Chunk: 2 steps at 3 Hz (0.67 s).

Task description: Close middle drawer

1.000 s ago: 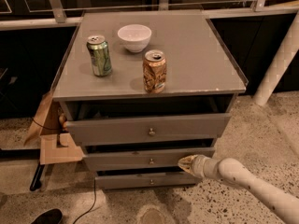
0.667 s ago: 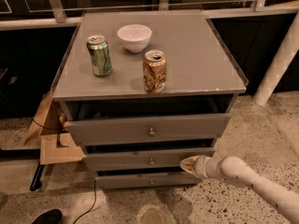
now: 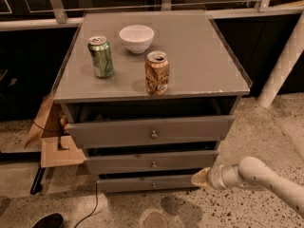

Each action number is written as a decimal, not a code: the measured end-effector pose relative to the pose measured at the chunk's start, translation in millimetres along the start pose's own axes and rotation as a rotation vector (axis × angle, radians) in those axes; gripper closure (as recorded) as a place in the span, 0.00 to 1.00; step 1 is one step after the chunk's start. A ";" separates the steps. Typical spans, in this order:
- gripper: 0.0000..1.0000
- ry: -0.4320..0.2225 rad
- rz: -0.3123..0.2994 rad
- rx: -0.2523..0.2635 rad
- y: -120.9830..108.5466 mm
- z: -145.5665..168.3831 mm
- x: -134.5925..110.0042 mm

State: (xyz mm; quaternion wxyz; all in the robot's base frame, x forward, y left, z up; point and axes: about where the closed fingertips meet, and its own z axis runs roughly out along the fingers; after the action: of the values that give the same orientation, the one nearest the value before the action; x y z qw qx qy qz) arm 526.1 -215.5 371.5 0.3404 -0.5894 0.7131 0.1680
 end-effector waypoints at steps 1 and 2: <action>0.82 -0.014 0.007 -0.066 17.4 0.1 -3.1; 0.59 -0.015 0.007 -0.066 17.5 0.1 -3.2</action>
Offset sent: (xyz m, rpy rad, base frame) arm -0.0163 0.0066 -0.0007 0.0204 0.0482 0.0422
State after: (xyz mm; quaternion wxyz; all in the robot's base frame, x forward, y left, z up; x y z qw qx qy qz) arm 509.7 -208.7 370.7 0.3255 -0.5967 0.7067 0.1967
